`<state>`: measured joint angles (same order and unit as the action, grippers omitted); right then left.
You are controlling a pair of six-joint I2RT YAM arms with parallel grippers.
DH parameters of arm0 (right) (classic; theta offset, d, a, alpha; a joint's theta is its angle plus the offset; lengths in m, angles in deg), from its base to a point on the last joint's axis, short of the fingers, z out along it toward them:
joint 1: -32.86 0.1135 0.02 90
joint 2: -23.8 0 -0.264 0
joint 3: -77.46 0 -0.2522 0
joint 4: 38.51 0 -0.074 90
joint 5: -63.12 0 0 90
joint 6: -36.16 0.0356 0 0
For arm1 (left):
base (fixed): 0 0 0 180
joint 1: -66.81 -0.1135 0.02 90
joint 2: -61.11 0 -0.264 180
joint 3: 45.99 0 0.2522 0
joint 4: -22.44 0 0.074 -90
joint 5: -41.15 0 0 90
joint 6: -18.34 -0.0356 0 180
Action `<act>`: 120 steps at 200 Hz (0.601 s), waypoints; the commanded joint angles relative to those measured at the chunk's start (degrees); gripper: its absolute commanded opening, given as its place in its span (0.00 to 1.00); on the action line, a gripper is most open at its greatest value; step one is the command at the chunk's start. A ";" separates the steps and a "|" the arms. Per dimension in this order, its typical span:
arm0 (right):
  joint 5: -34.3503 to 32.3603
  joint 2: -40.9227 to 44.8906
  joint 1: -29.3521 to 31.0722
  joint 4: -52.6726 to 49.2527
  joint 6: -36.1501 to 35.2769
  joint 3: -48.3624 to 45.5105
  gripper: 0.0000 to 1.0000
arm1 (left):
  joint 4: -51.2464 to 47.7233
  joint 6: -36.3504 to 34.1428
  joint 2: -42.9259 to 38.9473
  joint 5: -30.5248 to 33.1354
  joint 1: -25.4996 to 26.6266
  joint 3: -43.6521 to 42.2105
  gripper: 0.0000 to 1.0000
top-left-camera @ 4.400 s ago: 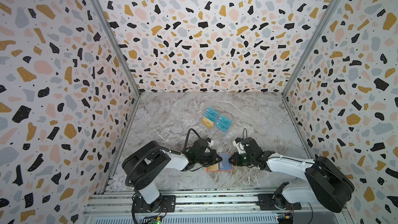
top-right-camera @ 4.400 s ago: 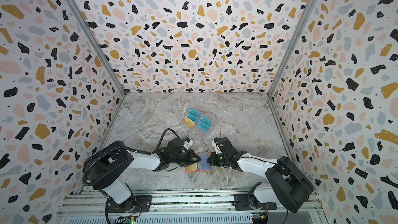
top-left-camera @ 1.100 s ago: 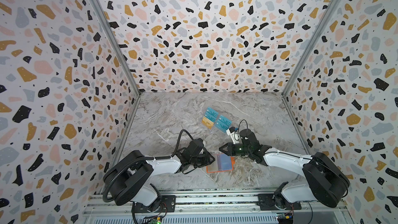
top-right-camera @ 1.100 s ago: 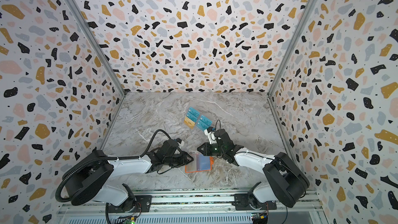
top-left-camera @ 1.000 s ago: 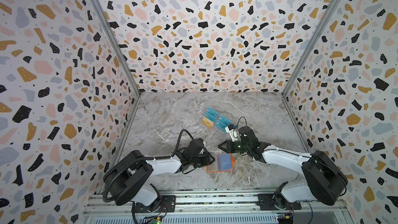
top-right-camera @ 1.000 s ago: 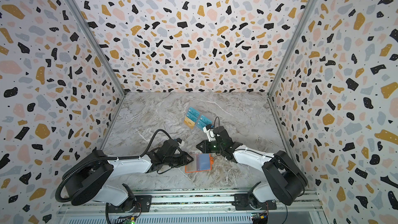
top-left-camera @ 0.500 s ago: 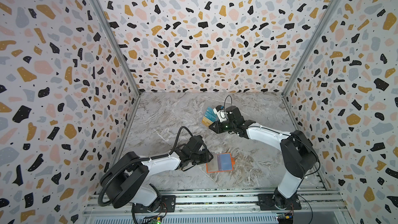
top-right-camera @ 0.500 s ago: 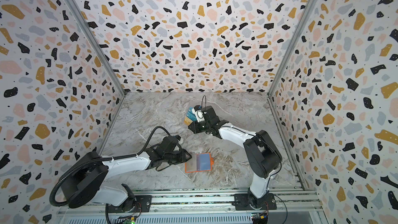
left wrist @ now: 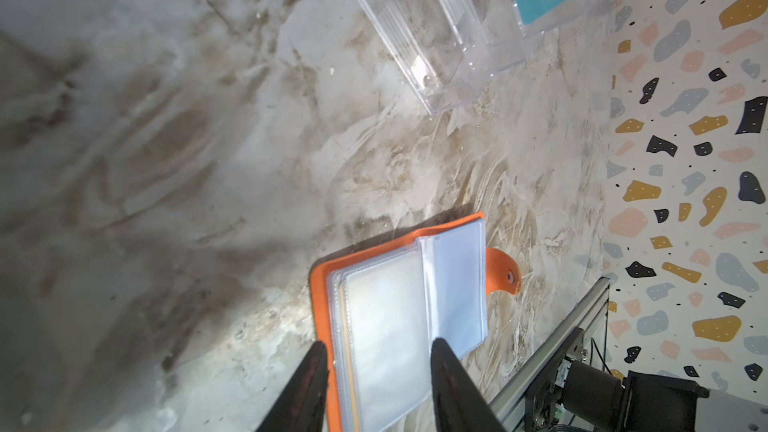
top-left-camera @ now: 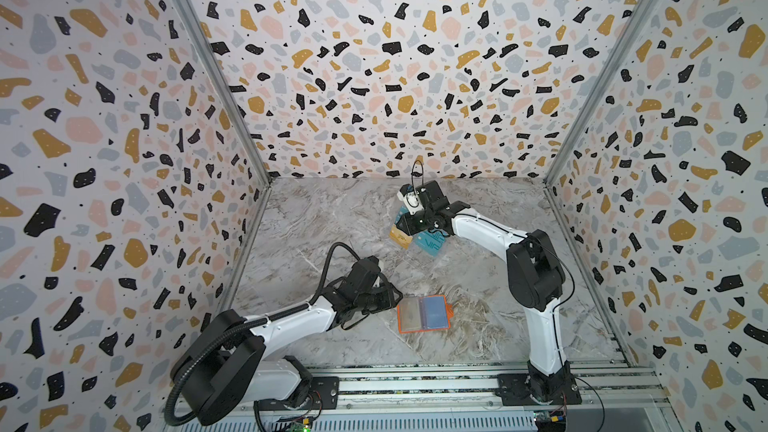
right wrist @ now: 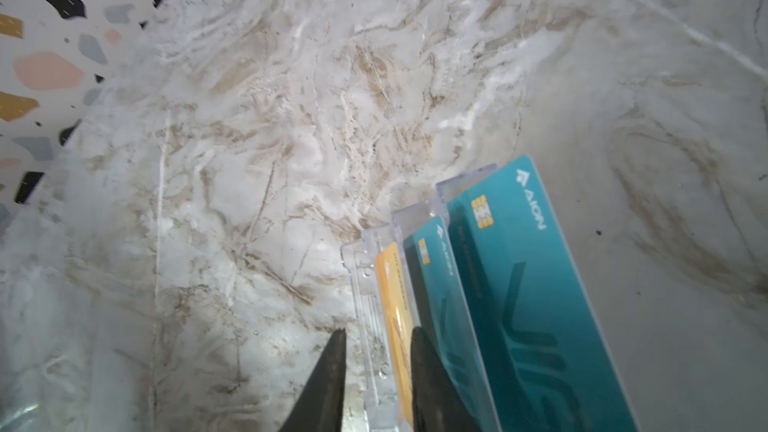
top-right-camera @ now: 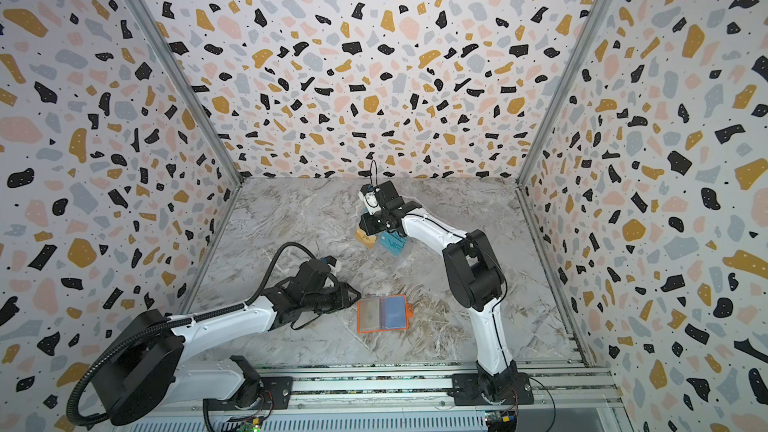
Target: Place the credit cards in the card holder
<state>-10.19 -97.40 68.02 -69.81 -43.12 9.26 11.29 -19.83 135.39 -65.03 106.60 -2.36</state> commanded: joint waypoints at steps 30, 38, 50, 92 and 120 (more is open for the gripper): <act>-2.89 -4.11 0.42 -8.82 -4.52 7.64 0.30 | 0.95 -0.77 -1.44 -0.54 -1.20 -1.63 0.43; -3.02 -4.83 0.66 -9.54 -4.90 8.51 0.30 | 0.99 -0.77 -1.52 -0.59 -1.36 -1.78 0.43; -3.68 -5.67 1.09 -10.50 -5.29 9.52 0.30 | 0.97 -0.77 -1.58 -0.60 -1.55 -1.96 0.43; -4.64 -6.76 2.22 -12.22 -6.24 11.08 0.27 | 1.30 -0.77 -1.86 -0.67 -1.99 -2.84 0.44; -4.66 -5.64 2.68 -11.29 -6.41 10.27 0.20 | 1.33 -0.77 -1.60 -0.48 -2.26 -3.26 0.44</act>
<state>-14.47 -105.05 70.12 -78.92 -48.63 18.44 11.59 -19.92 134.32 -65.25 104.78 -4.79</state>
